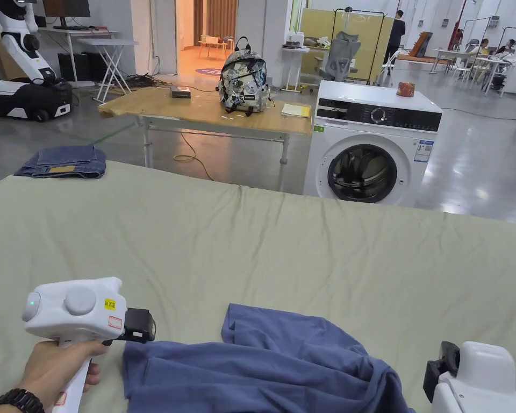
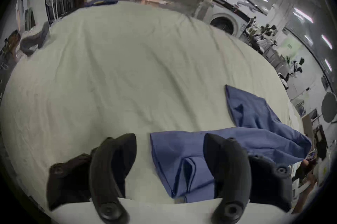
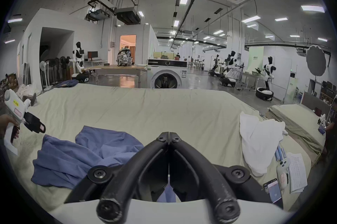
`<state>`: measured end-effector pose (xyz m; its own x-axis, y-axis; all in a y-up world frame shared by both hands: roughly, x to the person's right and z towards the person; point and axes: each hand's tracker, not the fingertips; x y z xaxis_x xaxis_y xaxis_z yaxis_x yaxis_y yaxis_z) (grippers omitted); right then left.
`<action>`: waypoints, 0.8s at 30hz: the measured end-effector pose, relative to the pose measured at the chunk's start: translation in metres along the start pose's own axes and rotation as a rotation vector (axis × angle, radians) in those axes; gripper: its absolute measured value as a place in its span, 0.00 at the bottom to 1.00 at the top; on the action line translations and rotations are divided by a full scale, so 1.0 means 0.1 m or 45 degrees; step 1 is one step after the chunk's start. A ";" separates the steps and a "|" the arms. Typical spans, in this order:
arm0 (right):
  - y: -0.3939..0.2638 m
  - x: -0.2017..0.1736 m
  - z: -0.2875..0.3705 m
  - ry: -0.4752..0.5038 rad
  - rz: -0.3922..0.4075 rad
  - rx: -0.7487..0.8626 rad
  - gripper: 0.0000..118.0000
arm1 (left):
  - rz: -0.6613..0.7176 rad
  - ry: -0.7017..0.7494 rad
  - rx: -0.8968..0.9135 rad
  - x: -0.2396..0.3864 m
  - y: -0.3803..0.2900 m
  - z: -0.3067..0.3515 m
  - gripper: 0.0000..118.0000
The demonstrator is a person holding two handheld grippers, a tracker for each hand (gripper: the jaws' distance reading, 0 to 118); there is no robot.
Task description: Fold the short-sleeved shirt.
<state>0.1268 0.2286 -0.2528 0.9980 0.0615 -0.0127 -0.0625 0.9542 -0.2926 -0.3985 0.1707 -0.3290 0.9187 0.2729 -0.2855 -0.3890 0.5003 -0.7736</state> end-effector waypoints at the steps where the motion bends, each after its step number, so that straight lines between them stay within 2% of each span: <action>1: -0.01 0.01 -0.02 -0.006 0.003 -0.008 0.00 | 0.021 0.008 -0.018 0.01 -0.01 -0.08 0.66; 4: -0.05 0.04 -0.05 -0.019 0.011 -0.030 0.00 | -0.010 0.086 -0.112 0.08 -0.08 -0.29 0.65; 5: -0.06 0.05 -0.06 -0.024 0.013 -0.036 0.00 | -0.033 0.102 -0.148 0.13 -0.12 -0.35 0.61; 8: -0.10 0.09 -0.09 -0.034 0.008 -0.057 0.00 | -0.232 0.270 -0.060 0.39 -0.27 -0.35 0.32; 9: -0.10 0.10 -0.09 -0.034 0.003 -0.064 0.00 | -0.261 0.259 -0.049 0.43 -0.30 -0.34 0.14; 10: -0.11 0.12 -0.10 -0.033 -0.004 -0.074 0.00 | -0.252 0.206 -0.044 0.46 -0.33 -0.31 0.00; 14: -0.09 0.27 -0.16 -0.015 -0.032 -0.130 0.00 | -0.207 0.132 -0.004 0.40 -0.30 -0.18 0.00; 17: -0.07 0.42 -0.29 0.045 -0.088 -0.224 0.00 | -0.176 0.076 0.073 0.37 -0.32 0.06 0.00; 19: -0.07 0.48 -0.42 0.079 -0.091 -0.341 0.10 | -0.180 0.068 0.111 0.37 -0.37 0.24 0.00; 20: -0.09 0.50 -0.49 0.094 -0.092 -0.389 0.24 | -0.181 0.056 0.121 0.37 -0.39 0.30 0.00; 21: -0.11 0.51 -0.55 0.134 -0.092 -0.448 0.43 | -0.187 0.047 0.126 0.38 -0.41 0.35 0.00; 22: -0.15 0.51 -0.63 0.167 -0.097 -0.496 0.43 | -0.200 0.046 0.133 0.38 -0.43 0.42 0.00; 23: -0.20 0.51 -0.70 0.193 -0.091 -0.545 0.50 | -0.212 0.049 0.138 0.39 -0.46 0.45 0.00; 24: -0.27 0.47 -0.77 0.212 -0.079 -0.609 0.63 | -0.227 0.053 0.137 0.40 -0.49 0.48 0.00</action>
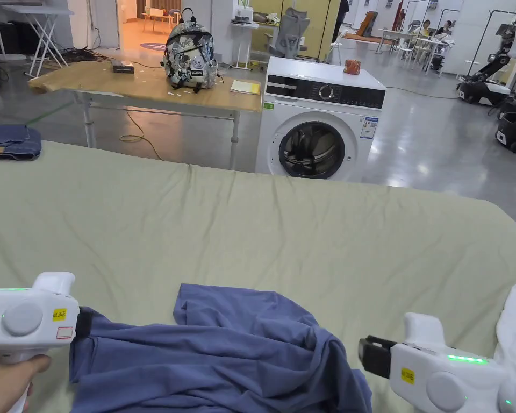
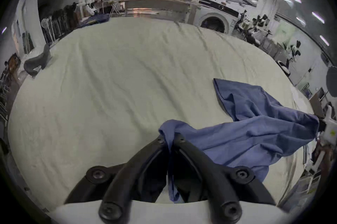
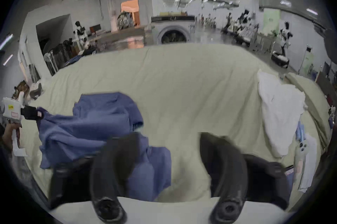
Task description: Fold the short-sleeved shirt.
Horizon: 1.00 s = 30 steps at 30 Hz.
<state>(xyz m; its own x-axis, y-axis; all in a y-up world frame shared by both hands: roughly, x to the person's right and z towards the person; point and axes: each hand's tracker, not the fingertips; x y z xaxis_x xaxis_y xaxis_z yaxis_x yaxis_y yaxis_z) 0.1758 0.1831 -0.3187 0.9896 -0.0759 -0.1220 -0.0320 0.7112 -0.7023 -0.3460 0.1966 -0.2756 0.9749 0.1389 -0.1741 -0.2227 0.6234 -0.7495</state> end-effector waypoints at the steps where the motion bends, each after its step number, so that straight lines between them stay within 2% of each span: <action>1: -0.03 -0.01 -0.08 -0.019 0.018 -0.022 0.65 | -0.014 0.001 -0.001 0.01 -0.02 0.02 0.00; 3: -0.09 -0.04 -0.29 -0.005 0.061 -0.134 0.65 | -0.020 0.004 -0.003 0.01 -0.06 0.05 0.00; 6: -0.19 -0.05 -0.54 -0.014 0.019 -0.288 0.64 | -0.013 -0.001 -0.010 0.00 -0.10 0.06 0.00; 7: -0.23 -0.06 -0.60 -0.015 0.011 -0.331 0.59 | -0.009 0.000 -0.014 0.00 -0.13 0.07 0.00; 8: -0.25 -0.05 -0.64 0.022 -0.001 -0.337 0.45 | -0.009 0.000 -0.017 0.00 -0.15 0.07 0.00; 9: -0.26 -0.07 -0.64 0.072 -0.006 -0.326 0.25 | -0.012 0.002 -0.021 0.01 -0.16 0.07 0.00; 11: -0.25 -0.11 -0.66 0.038 0.003 -0.296 0.04 | -0.021 0.011 -0.032 0.00 -0.18 0.05 0.00; 14: -0.22 -0.08 -0.64 0.036 -0.014 -0.291 0.03 | -0.021 0.006 -0.039 0.00 -0.18 0.05 0.00; 16: -0.19 -0.05 -0.49 0.088 -0.071 -0.198 0.03 | -0.016 0.001 -0.032 -0.01 -0.18 0.09 0.00; 19: -0.04 0.01 -0.23 0.107 -0.075 -0.065 0.02 | -0.019 -0.013 -0.013 -0.03 -0.12 0.15 0.00; 26: 0.52 0.17 0.48 0.031 -0.055 0.243 0.02 | -0.007 -0.039 0.140 -0.08 0.18 0.50 0.00; 30: 0.80 0.22 0.79 -0.032 -0.003 0.362 0.02 | -0.012 -0.039 0.231 -0.11 0.42 0.76 0.00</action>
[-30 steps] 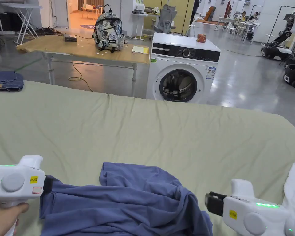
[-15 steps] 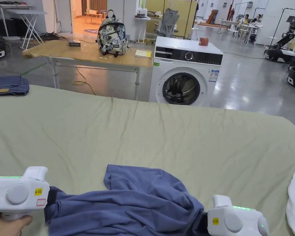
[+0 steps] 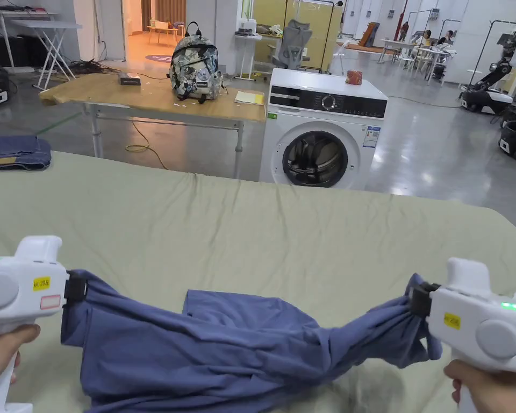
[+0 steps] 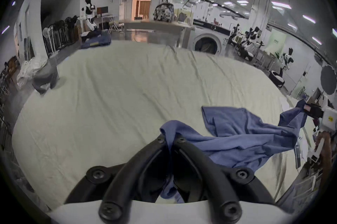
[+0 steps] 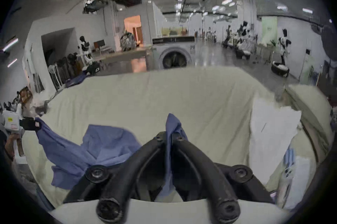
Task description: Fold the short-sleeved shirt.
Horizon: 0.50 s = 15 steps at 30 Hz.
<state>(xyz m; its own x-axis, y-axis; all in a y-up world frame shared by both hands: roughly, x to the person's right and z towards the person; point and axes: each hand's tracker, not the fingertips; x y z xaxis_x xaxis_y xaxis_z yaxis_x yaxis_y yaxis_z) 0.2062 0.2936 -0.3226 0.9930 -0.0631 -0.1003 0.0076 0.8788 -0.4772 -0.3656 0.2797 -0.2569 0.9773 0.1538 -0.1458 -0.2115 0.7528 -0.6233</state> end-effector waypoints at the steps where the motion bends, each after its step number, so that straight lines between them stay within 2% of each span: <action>1: 0.08 0.01 0.04 -0.024 0.018 0.036 0.02 | -0.009 0.013 0.019 -0.01 0.08 0.05 0.00; 3: 0.26 0.03 0.10 -0.085 0.061 0.082 0.02 | -0.015 0.024 0.064 -0.05 0.27 0.16 0.00; 12: 1.08 0.15 0.19 -0.192 0.093 0.222 0.02 | -0.020 0.122 0.218 -0.43 1.14 0.34 0.00; 15: 1.30 0.15 0.16 -0.243 0.132 0.257 0.02 | -0.013 0.149 0.253 -0.57 1.40 0.37 0.00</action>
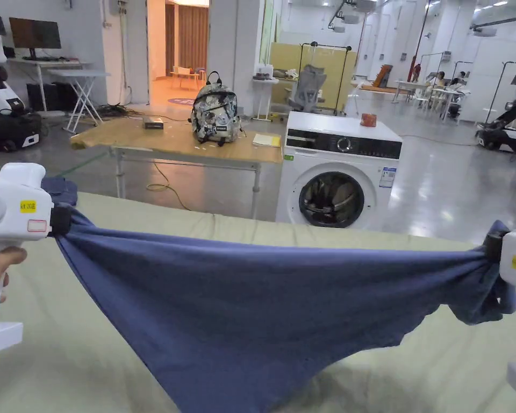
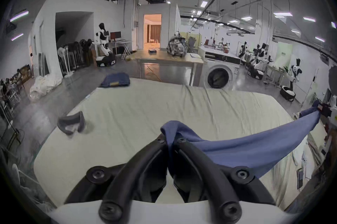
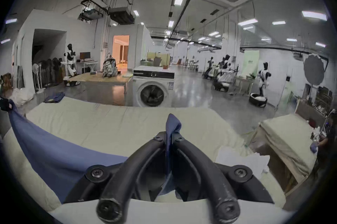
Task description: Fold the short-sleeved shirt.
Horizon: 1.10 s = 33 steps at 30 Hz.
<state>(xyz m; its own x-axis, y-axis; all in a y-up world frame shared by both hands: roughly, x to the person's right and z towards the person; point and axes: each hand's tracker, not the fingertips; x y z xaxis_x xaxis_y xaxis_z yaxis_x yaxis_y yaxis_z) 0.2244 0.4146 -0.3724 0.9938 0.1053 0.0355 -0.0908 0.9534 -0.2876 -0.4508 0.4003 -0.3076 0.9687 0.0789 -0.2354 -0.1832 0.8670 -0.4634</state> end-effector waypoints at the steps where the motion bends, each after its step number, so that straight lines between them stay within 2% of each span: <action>1: 0.07 0.00 -0.02 -0.012 0.005 0.015 0.02 | 0.011 0.000 0.014 0.00 0.08 0.02 0.00; 9: 0.55 -0.09 -0.35 -0.033 0.044 0.075 0.02 | -0.009 0.013 0.078 0.15 0.59 -0.03 0.00; 17: 0.76 -0.11 -0.65 -0.066 0.027 0.105 0.02 | -0.040 0.026 0.109 0.37 0.80 -0.14 0.00; 21: 0.50 -0.13 -0.67 -0.059 0.039 0.077 0.02 | -0.056 0.024 0.082 0.39 0.51 -0.25 0.00; 26: -0.16 -0.09 -0.57 -0.050 0.088 -0.016 0.02 | -0.040 -0.001 -0.014 0.20 -0.17 -0.44 0.00; 33: -1.13 -0.01 -0.05 -0.047 0.129 -0.138 0.02 | -0.022 -0.031 -0.119 0.05 -1.27 -0.18 0.00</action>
<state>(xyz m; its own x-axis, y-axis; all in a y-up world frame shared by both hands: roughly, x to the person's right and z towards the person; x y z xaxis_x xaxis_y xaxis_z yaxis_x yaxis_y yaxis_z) 0.2336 0.3048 -0.3449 0.9767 0.2116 0.0358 -0.1809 0.9014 -0.3934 -0.4253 0.2811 -0.2655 0.9754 0.0769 -0.2064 -0.1799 0.8188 -0.5451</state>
